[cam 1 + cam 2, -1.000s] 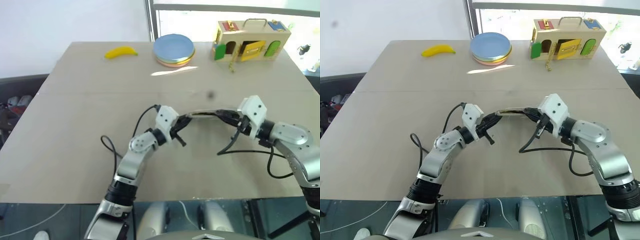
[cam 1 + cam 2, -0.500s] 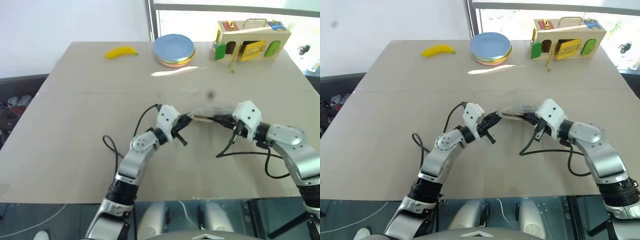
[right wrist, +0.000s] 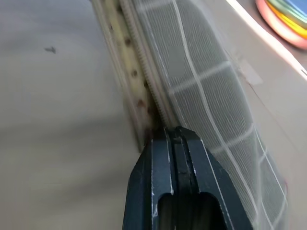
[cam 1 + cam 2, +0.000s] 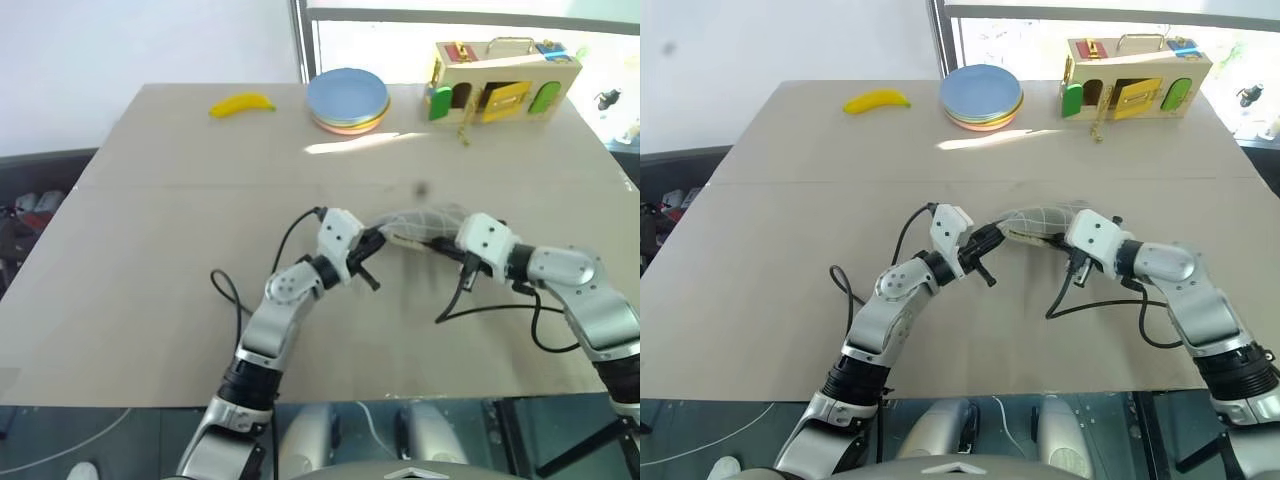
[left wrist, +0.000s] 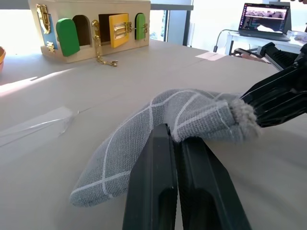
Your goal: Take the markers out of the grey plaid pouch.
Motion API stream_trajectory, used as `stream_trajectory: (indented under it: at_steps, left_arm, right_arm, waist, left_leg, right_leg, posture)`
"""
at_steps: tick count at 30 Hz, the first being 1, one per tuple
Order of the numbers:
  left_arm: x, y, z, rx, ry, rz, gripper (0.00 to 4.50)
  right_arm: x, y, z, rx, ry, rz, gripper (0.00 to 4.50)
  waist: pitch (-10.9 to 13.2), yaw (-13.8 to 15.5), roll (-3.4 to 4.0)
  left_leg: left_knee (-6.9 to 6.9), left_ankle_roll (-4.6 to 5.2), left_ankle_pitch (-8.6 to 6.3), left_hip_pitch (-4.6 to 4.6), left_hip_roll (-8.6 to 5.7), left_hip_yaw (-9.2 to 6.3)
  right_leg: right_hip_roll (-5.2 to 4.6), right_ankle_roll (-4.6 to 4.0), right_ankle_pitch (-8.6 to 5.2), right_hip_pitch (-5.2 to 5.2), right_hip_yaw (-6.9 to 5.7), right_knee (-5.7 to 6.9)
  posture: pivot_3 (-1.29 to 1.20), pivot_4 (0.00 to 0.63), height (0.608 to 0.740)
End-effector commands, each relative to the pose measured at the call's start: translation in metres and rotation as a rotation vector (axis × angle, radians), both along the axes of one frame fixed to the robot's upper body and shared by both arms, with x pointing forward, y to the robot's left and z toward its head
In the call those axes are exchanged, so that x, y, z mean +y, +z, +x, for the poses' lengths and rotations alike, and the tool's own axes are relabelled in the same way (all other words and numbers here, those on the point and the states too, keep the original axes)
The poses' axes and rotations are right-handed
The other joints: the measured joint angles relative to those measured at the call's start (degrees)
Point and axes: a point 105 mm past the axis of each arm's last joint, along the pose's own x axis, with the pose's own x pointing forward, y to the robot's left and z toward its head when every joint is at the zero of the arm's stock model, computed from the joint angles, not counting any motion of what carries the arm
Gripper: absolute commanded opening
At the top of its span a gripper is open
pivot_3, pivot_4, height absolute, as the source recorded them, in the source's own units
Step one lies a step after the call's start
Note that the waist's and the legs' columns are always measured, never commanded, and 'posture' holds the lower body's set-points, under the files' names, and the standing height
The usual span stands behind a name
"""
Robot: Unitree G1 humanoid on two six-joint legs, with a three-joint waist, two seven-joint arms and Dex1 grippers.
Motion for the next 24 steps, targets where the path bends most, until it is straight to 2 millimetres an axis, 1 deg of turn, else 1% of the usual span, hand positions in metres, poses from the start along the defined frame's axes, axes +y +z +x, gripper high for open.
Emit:
stream_trajectory:
  at_steps: [1, 3, 5, 7, 8, 11, 13, 16, 18, 19, 20, 21, 23, 24]
  left_arm:
    - [-0.004, 0.017, -0.003, -0.059, -0.014, -0.03, 0.0]
    - [-0.004, 0.017, -0.003, -0.058, -0.015, -0.03, 0.0]
    - [-0.005, 0.017, -0.003, -0.058, -0.016, -0.031, 0.0]
    - [-0.005, 0.016, -0.004, -0.057, -0.019, -0.03, 0.0]
    - [-0.006, 0.016, -0.004, -0.057, -0.021, -0.03, 0.0]
    - [-0.006, 0.016, -0.005, -0.057, -0.026, -0.029, 0.0]
    - [-0.007, 0.015, -0.005, -0.054, -0.032, -0.029, 0.0]
    - [-0.01, 0.014, -0.008, -0.05, -0.056, -0.026, 0.0]
    - [-0.011, 0.014, -0.008, -0.053, -0.068, -0.017, 0.0]
    - [-0.012, 0.014, -0.009, -0.053, -0.077, -0.015, 0.0]
    - [-0.013, 0.014, -0.009, -0.052, -0.085, -0.012, 0.0]
    - [-0.013, 0.013, -0.009, -0.051, -0.092, -0.01, 0.0]
    - [-0.012, 0.013, -0.01, -0.041, -0.107, -0.012, 0.0]
    - [-0.012, 0.013, -0.01, -0.037, -0.115, -0.013, 0.0]
  right_arm:
    - [-0.027, -0.013, 0.006, 0.059, -0.129, -0.082, 0.11]
    - [-0.031, -0.018, 0.004, 0.11, -0.178, -0.051, 0.11]
    - [-0.031, -0.017, 0.006, 0.146, -0.249, 0.028, 0.11]
    - [-0.028, -0.014, 0.006, 0.194, -0.31, 0.129, 0.11]
    - [-0.024, -0.011, 0.005, 0.237, -0.335, 0.215, 0.11]
    - [-0.013, -0.001, 0.001, 0.312, -0.357, 0.382, 0.11]
    - [-0.008, 0.006, 0.001, 0.283, -0.324, 0.394, 0.11]
    - [0.009, 0.022, 0.007, 0.152, -0.234, 0.359, 0.11]
    - [0.02, 0.029, 0.009, 0.074, -0.157, 0.302, 0.11]
    - [0.02, 0.029, 0.012, 0.03, -0.147, 0.243, 0.11]
    - [0.02, 0.028, 0.015, -0.012, -0.134, 0.178, 0.65]
    - [0.017, 0.027, 0.018, -0.06, -0.125, 0.106, 0.9]
    - [0.01, 0.032, 0.032, -0.24, -0.102, -0.057, 1.96]
    - [0.01, 0.033, 0.034, -0.306, -0.058, -0.138, 2.27]
  waist:
    - [0.0, -0.03, 0.0]
    - [0.0, -0.06, 0.0]
    - [0.0, -0.1, 0.0]
    - [-0.01, -0.25, -0.01]
    - [-0.01, -0.24, -0.01]
    - [-0.01, -0.11, -0.01]
    - [-0.01, -0.07, -0.01]
    - [-0.01, -0.13, -0.01]
    - [-0.01, -0.2, 0.0]
    - [-0.01, -0.22, 0.0]
    - [-0.01, -0.26, 0.0]
    - [-0.01, -0.25, -0.01]
    - [-0.01, -0.18, -0.01]
    - [-0.01, -0.16, 0.0]
  left_leg:
    - [0.0, 0.0, 0.0, 0.0, 0.0, 0.0]
    - [-0.01, 0.0, 0.0, 0.0, 0.01, 0.0]
    - [-0.01, 0.0, 0.0, 0.0, 0.02, 0.0]
    - [0.0, 0.0, 0.0, 0.01, 0.03, 0.02]
    - [0.0, 0.0, 0.0, 0.01, 0.03, 0.02]
    - [0.0, 0.0, 0.0, 0.01, 0.03, 0.0]
    - [0.0, 0.0, 0.0, 0.0, 0.01, 0.0]
    - [0.0, 0.0, 0.0, 0.0, -0.04, 0.0]
    - [0.0, 0.0, 0.0, 0.0, -0.04, 0.0]
    - [0.0, 0.0, 0.0, 0.0, -0.03, 0.0]
    - [0.0, 0.0, 0.0, 0.0, -0.03, -0.01]
    - [0.0, 0.0, 0.0, 0.0, -0.03, 0.0]
    - [0.01, 0.0, 0.0, 0.0, -0.05, 0.0]
    - [0.01, 0.0, 0.0, 0.0, -0.06, 0.0]
  right_leg:
    - [0.0, 0.0, 0.0, 0.0, 0.01, 0.0]
    - [0.0, 0.0, 0.0, 0.0, 0.01, 0.0]
    - [0.01, 0.0, 0.0, 0.0, 0.02, 0.0]
    - [0.01, -0.01, 0.0, -0.01, 0.07, 0.02]
    - [0.0, 0.0, 0.0, 0.0, 0.07, 0.02]
    - [0.0, -0.01, 0.0, -0.01, 0.06, 0.05]
    - [-0.01, -0.01, 0.01, -0.01, 0.06, 0.05]
    - [-0.03, -0.01, 0.01, -0.02, 0.05, 0.04]
    - [-0.01, -0.01, 0.0, -0.03, 0.04, 0.05]
    - [0.0, -0.01, 0.0, -0.04, 0.04, 0.05]
    - [0.01, -0.01, 0.0, -0.04, 0.03, 0.05]
    - [0.01, -0.01, 0.0, -0.05, 0.03, 0.05]
    - [0.0, -0.01, 0.0, -0.04, 0.02, 0.04]
    - [-0.01, -0.01, 0.0, -0.04, 0.02, 0.04]
  posture:
    - [0.0, 0.15, 0.74]
    - [0.0, 0.15, 0.74]
    - [0.0, 0.15, 0.74]
    - [0.0, 0.15, 0.74]
    - [0.0, 0.15, 0.74]
    - [0.0, 0.15, 0.74]
    - [0.0, 0.15, 0.74]
    - [0.0, 0.15, 0.74]
    - [0.0, 0.15, 0.74]
    - [0.0, 0.15, 0.74]
    - [0.0, 0.15, 0.74]
    - [0.0, 0.15, 0.74]
    - [0.0, 0.15, 0.74]
    - [0.0, 0.15, 0.74]
